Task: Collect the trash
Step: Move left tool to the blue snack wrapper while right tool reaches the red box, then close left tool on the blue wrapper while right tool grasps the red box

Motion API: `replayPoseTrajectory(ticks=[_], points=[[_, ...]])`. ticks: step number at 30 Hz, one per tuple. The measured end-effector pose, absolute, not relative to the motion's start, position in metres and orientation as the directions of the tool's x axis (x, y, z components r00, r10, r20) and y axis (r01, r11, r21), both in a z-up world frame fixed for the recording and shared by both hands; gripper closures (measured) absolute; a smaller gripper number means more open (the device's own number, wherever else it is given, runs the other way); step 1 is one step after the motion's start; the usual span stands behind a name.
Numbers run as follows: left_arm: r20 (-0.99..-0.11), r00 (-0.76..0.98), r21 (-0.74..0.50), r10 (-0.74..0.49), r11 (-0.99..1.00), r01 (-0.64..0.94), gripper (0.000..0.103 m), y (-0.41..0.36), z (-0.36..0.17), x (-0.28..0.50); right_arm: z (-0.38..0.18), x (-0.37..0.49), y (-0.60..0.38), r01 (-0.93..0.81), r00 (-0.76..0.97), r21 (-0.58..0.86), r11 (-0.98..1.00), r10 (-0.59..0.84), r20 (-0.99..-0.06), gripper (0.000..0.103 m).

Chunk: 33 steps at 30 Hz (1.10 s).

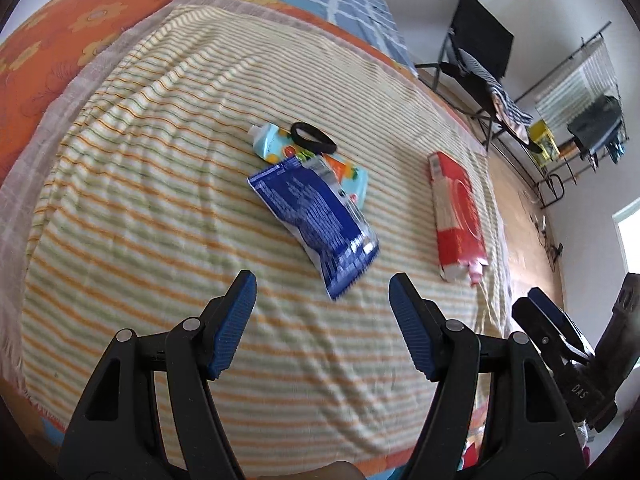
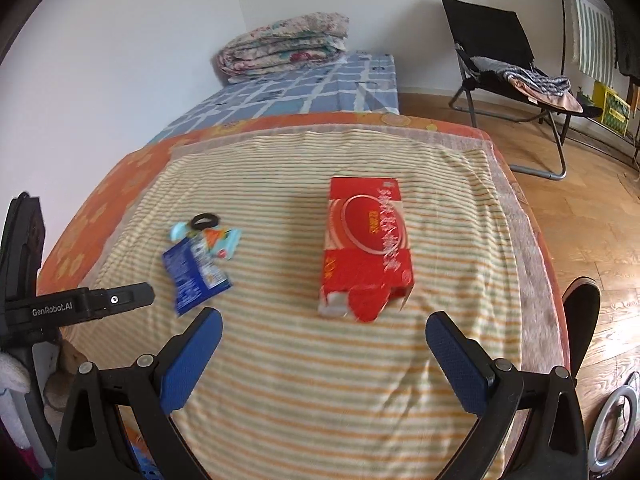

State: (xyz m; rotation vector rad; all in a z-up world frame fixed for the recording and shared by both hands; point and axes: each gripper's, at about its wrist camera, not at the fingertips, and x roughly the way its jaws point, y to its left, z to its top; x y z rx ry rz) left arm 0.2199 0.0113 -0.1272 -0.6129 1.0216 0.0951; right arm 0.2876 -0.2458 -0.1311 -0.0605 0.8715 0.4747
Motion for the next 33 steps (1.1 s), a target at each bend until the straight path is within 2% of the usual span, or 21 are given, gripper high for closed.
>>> replayPoseTrajectory(ticks=[6,14,17,19,26,33], points=[[-0.824,0.524,-0.453,-0.214,0.805,-0.383,0.032,0.015,-0.140,0.245,-0.141,0.321,-0.252,-0.377,0.520,0.180,0.909,0.368,-0.771,0.000],[-0.847,0.507,-0.383,-0.160,0.845,-0.373,0.032,0.004,-0.149,0.274,-0.154,0.350,-0.252,-0.347,0.505,0.193,0.918,0.356,-0.786,0.000],[-0.849,0.510,-0.361,-0.141,0.859,-0.363,0.023,-0.001,-0.150,0.280,-0.156,0.360,-0.246,-0.352,0.508,0.173,0.920,0.343,-0.790,0.000],[-0.850,0.511,-0.347,-0.126,0.865,-0.363,0.022,-0.003,-0.151,0.282,-0.159,0.367,-0.242,-0.353,0.513,0.151,0.923,0.326,-0.794,0.000],[-0.858,0.511,-0.261,-0.051,0.900,-0.348,0.019,-0.012,-0.153,0.290,-0.168,0.393,-0.227,-0.321,0.531,0.096,0.942,0.263,-0.806,0.000],[-0.861,0.507,-0.117,0.048,0.950,-0.288,0.019,-0.029,-0.158,0.289,-0.180,0.410,-0.211,-0.331,0.517,0.029,0.943,0.206,-0.831,0.000]])
